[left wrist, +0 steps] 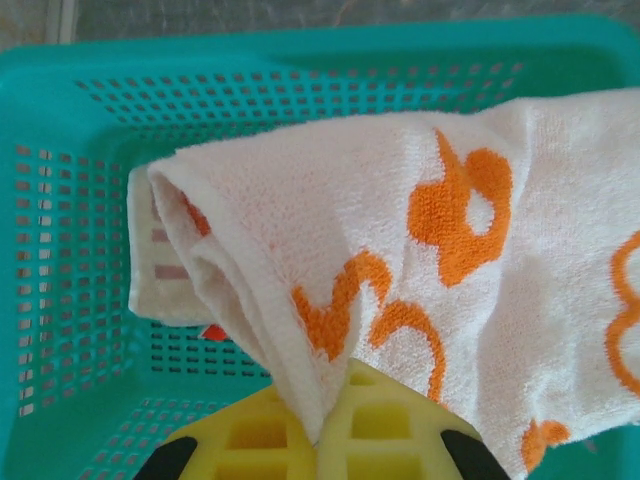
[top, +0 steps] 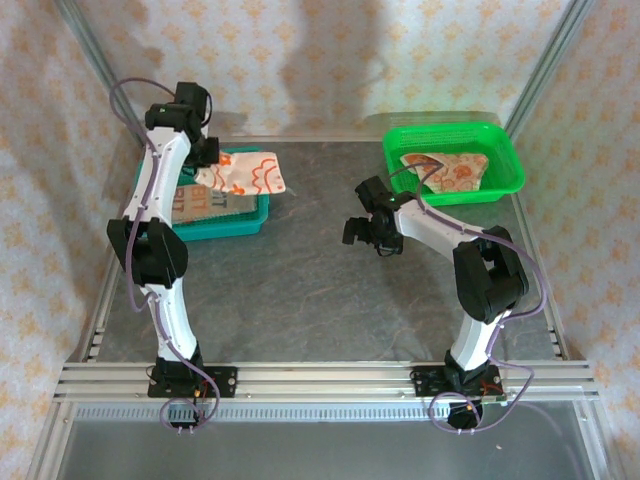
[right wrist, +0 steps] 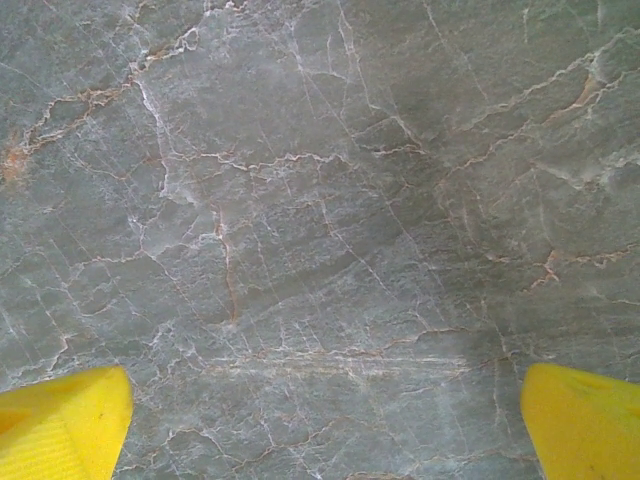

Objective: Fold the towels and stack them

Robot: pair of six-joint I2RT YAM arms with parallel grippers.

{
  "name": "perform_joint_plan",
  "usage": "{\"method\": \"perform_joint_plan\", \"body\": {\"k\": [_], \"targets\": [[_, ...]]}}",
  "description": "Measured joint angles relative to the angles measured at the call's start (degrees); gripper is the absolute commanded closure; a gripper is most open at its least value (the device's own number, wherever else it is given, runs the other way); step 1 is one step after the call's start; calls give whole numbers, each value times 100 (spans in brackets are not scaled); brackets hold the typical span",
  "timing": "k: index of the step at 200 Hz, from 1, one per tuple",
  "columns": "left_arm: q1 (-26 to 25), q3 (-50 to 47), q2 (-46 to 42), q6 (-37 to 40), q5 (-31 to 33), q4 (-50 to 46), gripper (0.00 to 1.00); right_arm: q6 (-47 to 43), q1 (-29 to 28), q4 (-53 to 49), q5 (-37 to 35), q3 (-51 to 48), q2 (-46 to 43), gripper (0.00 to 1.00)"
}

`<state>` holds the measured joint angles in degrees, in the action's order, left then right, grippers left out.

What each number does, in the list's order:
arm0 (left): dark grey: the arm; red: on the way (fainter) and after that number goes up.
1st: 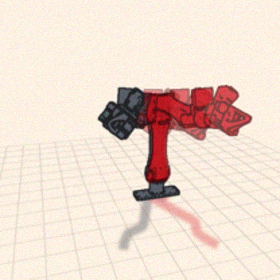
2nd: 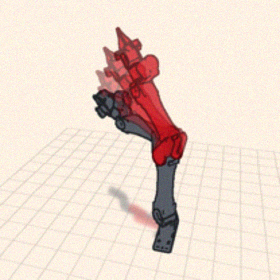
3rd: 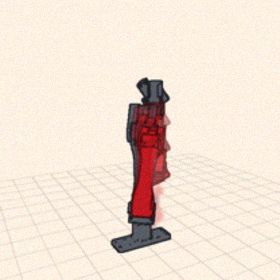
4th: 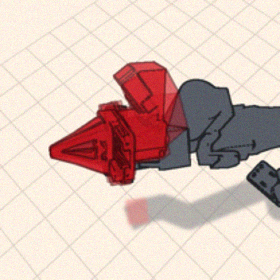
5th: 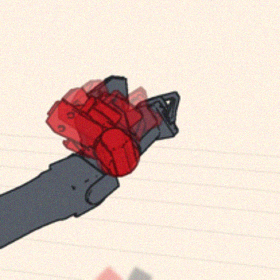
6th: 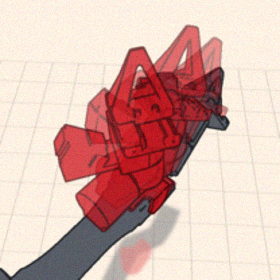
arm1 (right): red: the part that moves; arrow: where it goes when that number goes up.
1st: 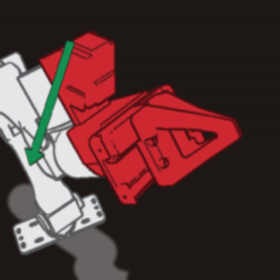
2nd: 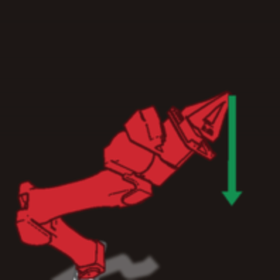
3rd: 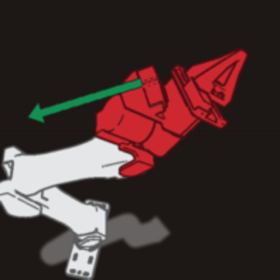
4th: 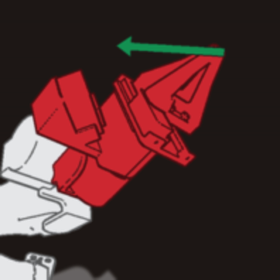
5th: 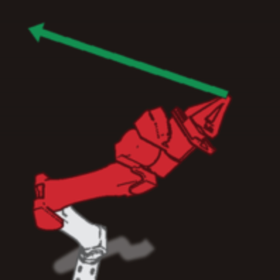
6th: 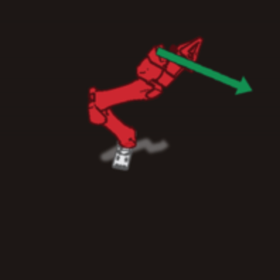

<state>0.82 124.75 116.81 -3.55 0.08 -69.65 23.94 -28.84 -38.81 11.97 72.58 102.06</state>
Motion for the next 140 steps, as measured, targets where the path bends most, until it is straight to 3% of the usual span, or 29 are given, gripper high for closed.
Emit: {"method": "perform_joint_plan", "body": {"k": [40,140], "targets": [[-7,-826,7,160,197,664,100,-20,0,-92,-20,131,0,1],[48,-752,662,376,389,1296,100,-20,0,-192,-22,168,0,1]]}}
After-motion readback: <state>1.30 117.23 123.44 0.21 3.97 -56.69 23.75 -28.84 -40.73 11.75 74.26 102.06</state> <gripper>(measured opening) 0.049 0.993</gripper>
